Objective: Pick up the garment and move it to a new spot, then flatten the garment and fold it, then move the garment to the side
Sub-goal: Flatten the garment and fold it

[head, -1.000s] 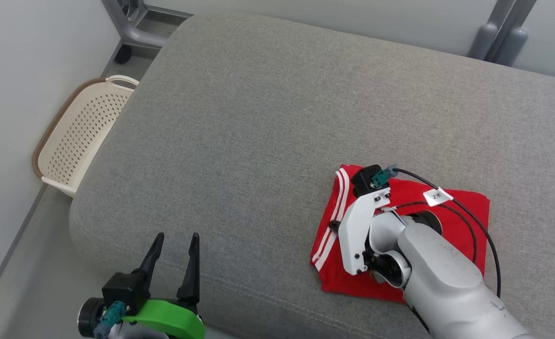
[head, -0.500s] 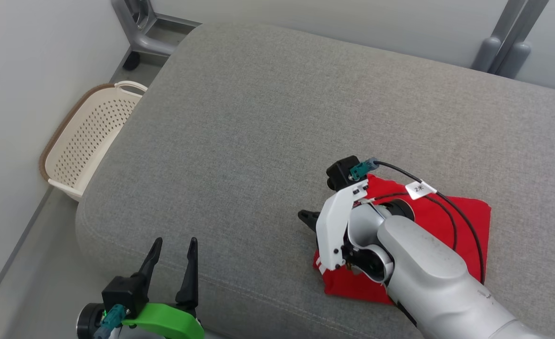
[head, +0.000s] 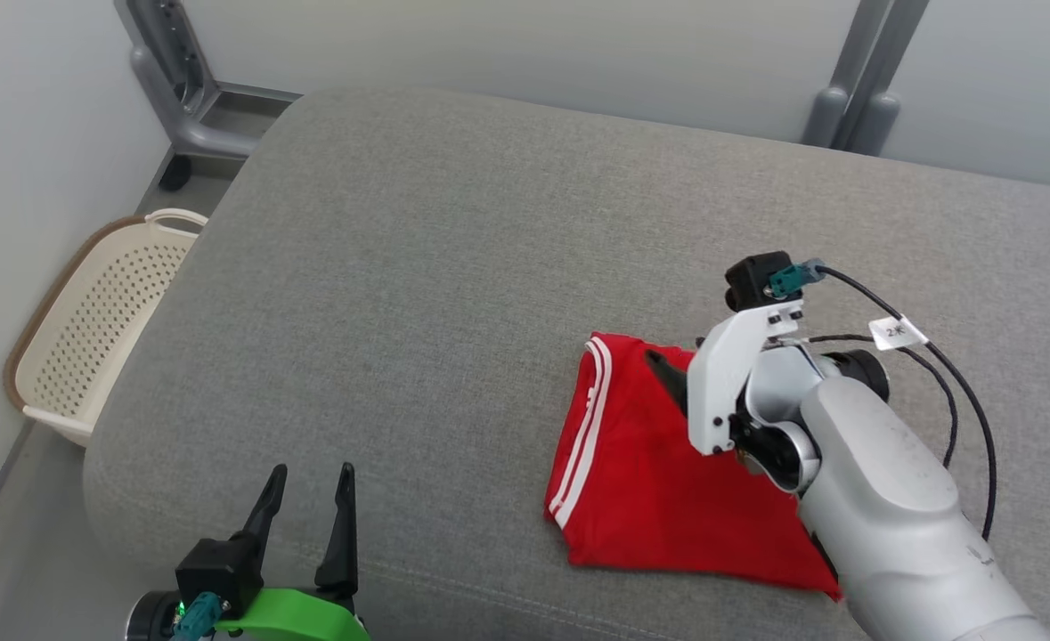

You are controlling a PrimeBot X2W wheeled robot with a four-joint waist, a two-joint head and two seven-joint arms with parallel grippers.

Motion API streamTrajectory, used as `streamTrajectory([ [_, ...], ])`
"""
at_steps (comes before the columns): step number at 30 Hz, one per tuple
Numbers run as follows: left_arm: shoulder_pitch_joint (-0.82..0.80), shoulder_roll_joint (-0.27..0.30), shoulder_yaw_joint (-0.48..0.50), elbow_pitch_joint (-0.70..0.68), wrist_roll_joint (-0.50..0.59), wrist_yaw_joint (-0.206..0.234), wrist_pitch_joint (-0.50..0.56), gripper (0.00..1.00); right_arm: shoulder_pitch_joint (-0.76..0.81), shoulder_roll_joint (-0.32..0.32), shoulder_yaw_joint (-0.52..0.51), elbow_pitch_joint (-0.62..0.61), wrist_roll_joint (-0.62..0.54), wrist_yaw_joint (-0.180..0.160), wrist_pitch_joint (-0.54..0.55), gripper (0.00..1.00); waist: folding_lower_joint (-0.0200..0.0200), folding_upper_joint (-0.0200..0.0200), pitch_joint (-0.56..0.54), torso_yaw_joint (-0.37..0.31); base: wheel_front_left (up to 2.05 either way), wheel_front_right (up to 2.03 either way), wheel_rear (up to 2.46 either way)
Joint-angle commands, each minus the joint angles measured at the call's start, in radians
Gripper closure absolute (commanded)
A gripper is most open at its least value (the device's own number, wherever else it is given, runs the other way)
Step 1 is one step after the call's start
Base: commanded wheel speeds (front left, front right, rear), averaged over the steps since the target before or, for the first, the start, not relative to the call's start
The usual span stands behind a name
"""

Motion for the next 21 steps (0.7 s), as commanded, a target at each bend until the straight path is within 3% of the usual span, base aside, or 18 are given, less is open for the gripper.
streamTrajectory([
  [1,0.010,0.006,0.004,-0.004,0.006,-0.003,-0.002,0.00,0.038,-0.002,-0.056,-0.030,-0.050,0.000,0.029,0.00,0.0000,0.0000,-0.007,-0.032,0.00,0.00,0.00],
  [2,0.007,0.007,0.009,-0.009,0.007,-0.003,-0.002,0.00,0.080,-0.002,-0.122,-0.083,-0.099,0.000,0.073,0.00,0.0000,0.0000,0.001,-0.045,0.00,0.00,0.00],
  [4,0.005,0.007,0.011,-0.011,0.007,-0.004,-0.002,0.00,0.105,-0.002,-0.156,-0.118,-0.122,0.000,0.095,0.00,0.0000,0.0000,0.005,-0.051,0.00,0.00,0.00],
  [13,-0.016,0.007,0.024,-0.018,0.012,-0.005,-0.002,0.00,0.345,-0.002,-0.353,-0.493,-0.223,0.000,0.287,0.00,0.0000,0.0000,0.029,-0.091,0.00,0.00,0.00],
  [21,-0.039,0.006,0.020,-0.020,0.018,-0.009,-0.002,0.00,0.468,-0.003,-0.417,-0.625,-0.214,0.000,0.360,0.00,0.0000,0.0000,0.057,-0.101,0.00,0.00,0.00],
])
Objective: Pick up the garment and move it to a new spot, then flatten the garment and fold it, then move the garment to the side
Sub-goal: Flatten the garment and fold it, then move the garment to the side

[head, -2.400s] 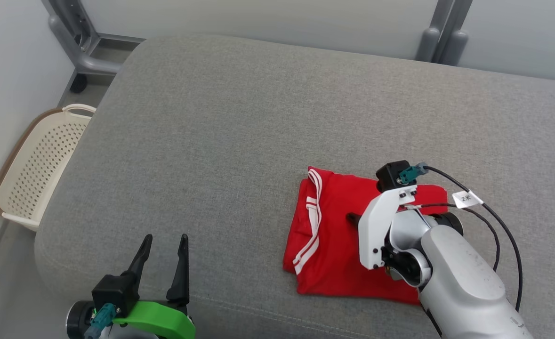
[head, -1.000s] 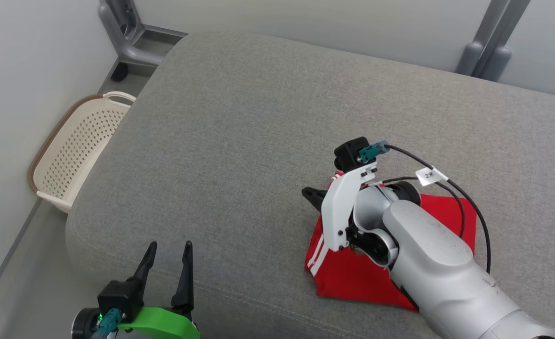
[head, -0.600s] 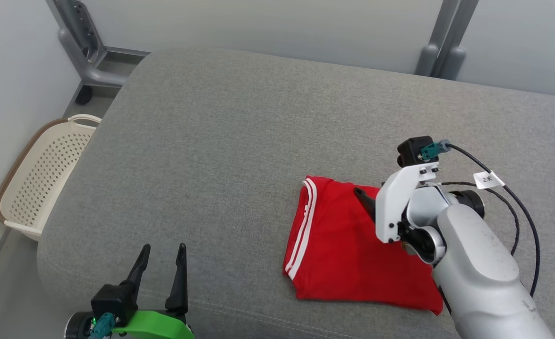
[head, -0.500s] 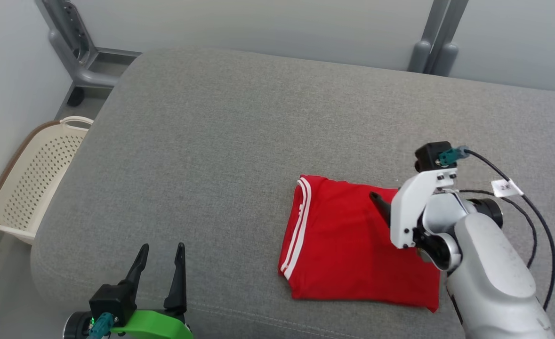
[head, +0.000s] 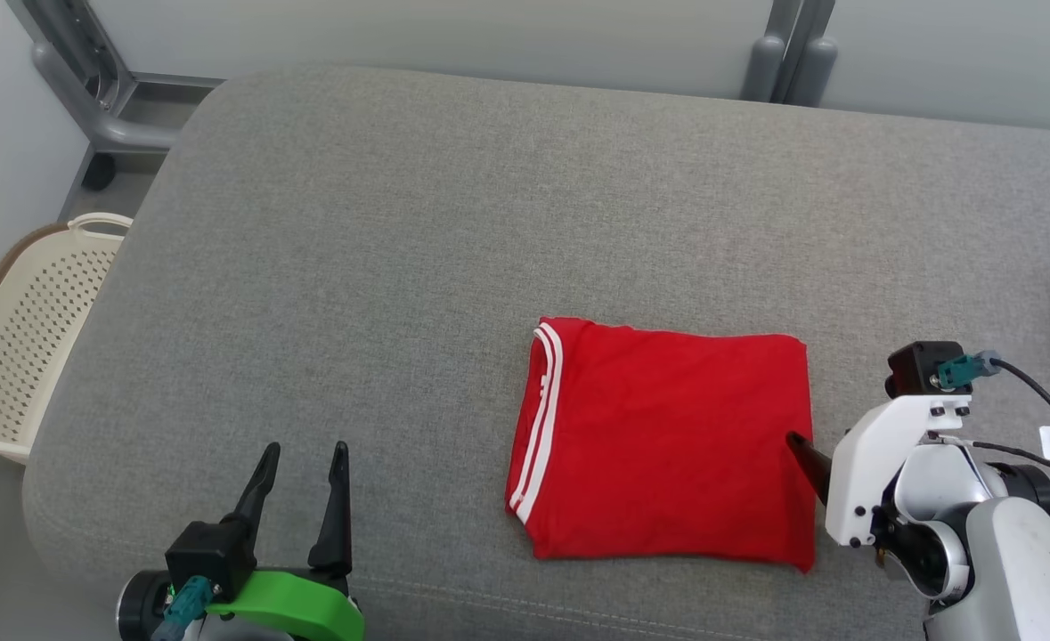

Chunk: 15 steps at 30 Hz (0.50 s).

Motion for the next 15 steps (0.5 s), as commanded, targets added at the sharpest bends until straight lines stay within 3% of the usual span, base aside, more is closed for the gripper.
streamTrajectory([
  [1,-0.018,0.004,0.000,-0.004,0.009,-0.002,-0.002,0.00,0.014,-0.003,-0.006,-0.006,0.003,0.000,0.001,0.00,0.0000,-0.0001,0.009,0.000,0.00,0.00,0.00],
  [15,-0.056,0.007,0.007,-0.015,0.022,-0.008,-0.002,0.00,-0.091,-0.003,0.001,0.187,0.041,0.000,-0.105,0.00,0.0000,-0.0001,0.091,0.016,0.00,0.00,0.00],
])
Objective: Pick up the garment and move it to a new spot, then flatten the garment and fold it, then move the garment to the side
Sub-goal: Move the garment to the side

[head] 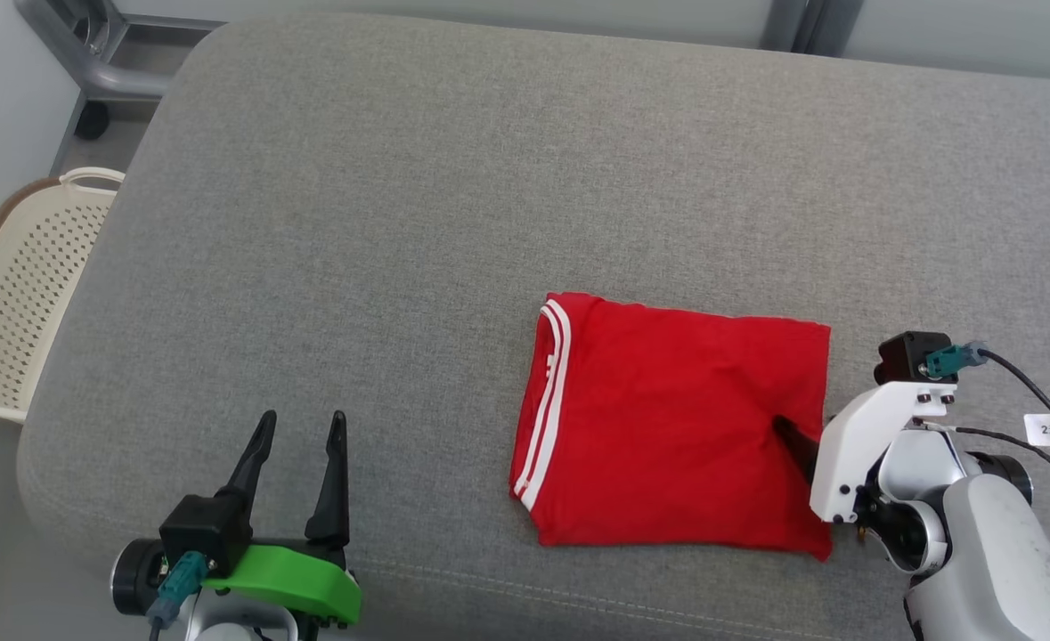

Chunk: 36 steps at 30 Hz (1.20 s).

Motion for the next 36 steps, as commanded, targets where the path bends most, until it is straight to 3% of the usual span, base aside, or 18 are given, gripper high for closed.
streamTrajectory([
  [1,-0.017,0.006,0.000,0.001,0.009,-0.001,-0.002,0.00,-0.010,-0.003,0.004,0.022,0.008,0.000,-0.002,0.00,0.0000,0.0000,0.012,0.007,0.00,0.00,0.00],
  [2,-0.019,0.006,-0.001,0.002,0.008,-0.001,-0.002,0.00,-0.010,-0.002,0.009,0.037,0.012,0.000,-0.003,0.00,0.0000,0.0000,0.013,0.008,0.00,0.00,0.00],
  [3,-0.020,0.005,-0.002,0.004,0.007,-0.002,-0.002,0.00,-0.009,-0.001,0.014,0.052,0.015,0.000,-0.003,0.13,0.0000,0.0000,0.014,0.010,0.00,0.00,0.00],
  [4,-0.021,0.005,-0.003,0.005,0.008,-0.003,-0.002,0.00,-0.009,0.000,0.019,0.067,0.020,0.000,-0.001,0.32,0.0000,0.0000,0.015,0.012,0.00,0.00,0.00],
  [5,-0.022,0.005,-0.003,0.007,0.008,-0.004,-0.002,0.00,-0.008,0.002,0.026,0.080,0.026,0.000,0.000,0.69,0.0000,0.0000,0.015,0.013,0.00,0.00,0.00],
  [6,-0.023,0.005,-0.003,0.008,0.008,-0.004,-0.002,0.00,-0.008,0.004,0.030,0.089,0.027,0.000,-0.005,0.97,0.0000,0.0000,0.014,0.014,0.00,0.00,0.00],
  [7,-0.023,0.005,-0.003,0.010,0.008,-0.004,-0.002,0.00,-0.009,0.005,0.034,0.098,0.028,0.000,-0.009,1.00,0.0000,0.0000,0.013,0.014,0.00,0.00,0.00],
  [13,-0.018,0.004,0.006,0.013,0.009,-0.004,-0.002,0.00,-0.046,-0.001,0.021,0.114,0.007,0.000,-0.079,1.00,0.0000,0.0000,0.002,0.006,0.00,0.00,0.00],
  [20,-0.002,0.002,0.011,-0.005,0.010,-0.002,-0.002,0.00,-0.140,-0.007,0.017,0.150,-0.084,-0.001,-0.161,1.00,0.0000,0.0000,-0.007,-0.054,0.00,0.00,0.00],
  [30,-0.019,-0.002,-0.009,-0.018,0.008,-0.007,-0.002,0.00,-0.325,-0.004,-0.005,0.199,-0.229,-0.001,-0.125,1.00,0.0000,0.0000,0.016,-0.166,0.00,0.00,0.00],
  [36,-0.041,-0.003,-0.007,-0.037,0.013,-0.008,-0.002,0.00,-0.435,-0.051,-0.006,0.233,-0.261,-0.001,-0.106,1.00,0.0000,0.0000,0.052,-0.210,0.00,0.00,0.00],
])
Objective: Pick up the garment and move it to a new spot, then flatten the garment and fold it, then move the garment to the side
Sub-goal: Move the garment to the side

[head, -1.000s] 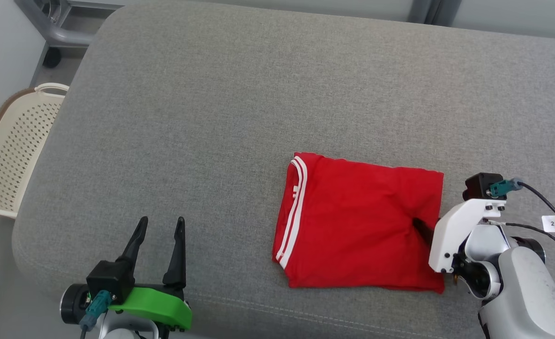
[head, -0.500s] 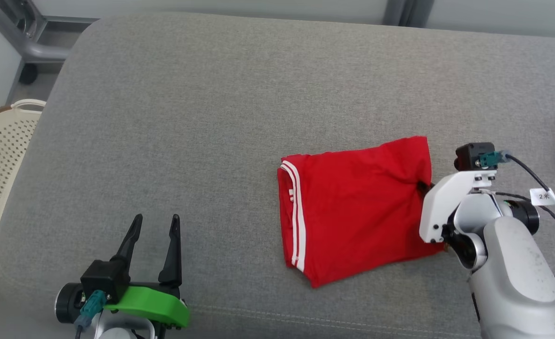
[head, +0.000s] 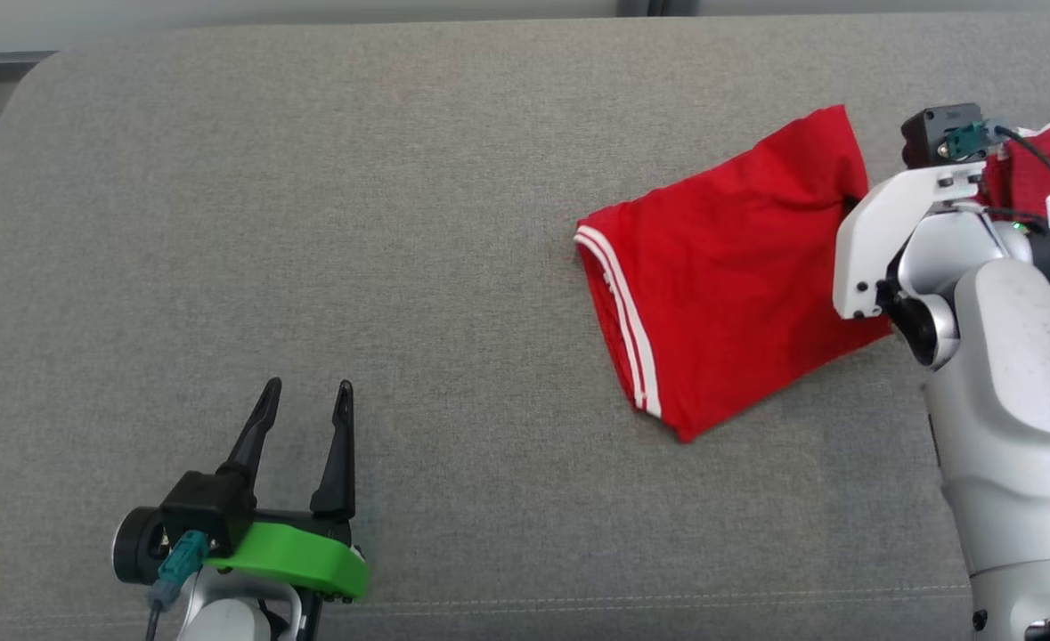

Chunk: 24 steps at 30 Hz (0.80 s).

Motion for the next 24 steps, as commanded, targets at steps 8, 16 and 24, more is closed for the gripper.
streamTrajectory([
  [8,-0.040,0.016,0.005,-0.028,0.029,-0.006,-0.002,0.00,-0.128,-0.090,-0.010,0.053,0.014,-0.002,-0.008,1.00,0.0000,-0.0001,0.076,-0.083,0.00,0.00,0.00],
  [16,-0.062,0.042,0.002,-0.031,0.041,-0.009,-0.002,0.00,-0.228,-0.115,-0.060,0.048,0.014,-0.002,0.045,1.00,0.0000,-0.0001,0.126,-0.136,0.00,0.00,0.00],
  [24,-0.073,0.057,-0.008,-0.026,0.043,-0.011,-0.002,0.00,-0.252,-0.181,-0.119,-0.032,-0.007,-0.002,0.114,1.00,0.0000,-0.0001,0.136,-0.148,0.00,0.00,0.00],
])
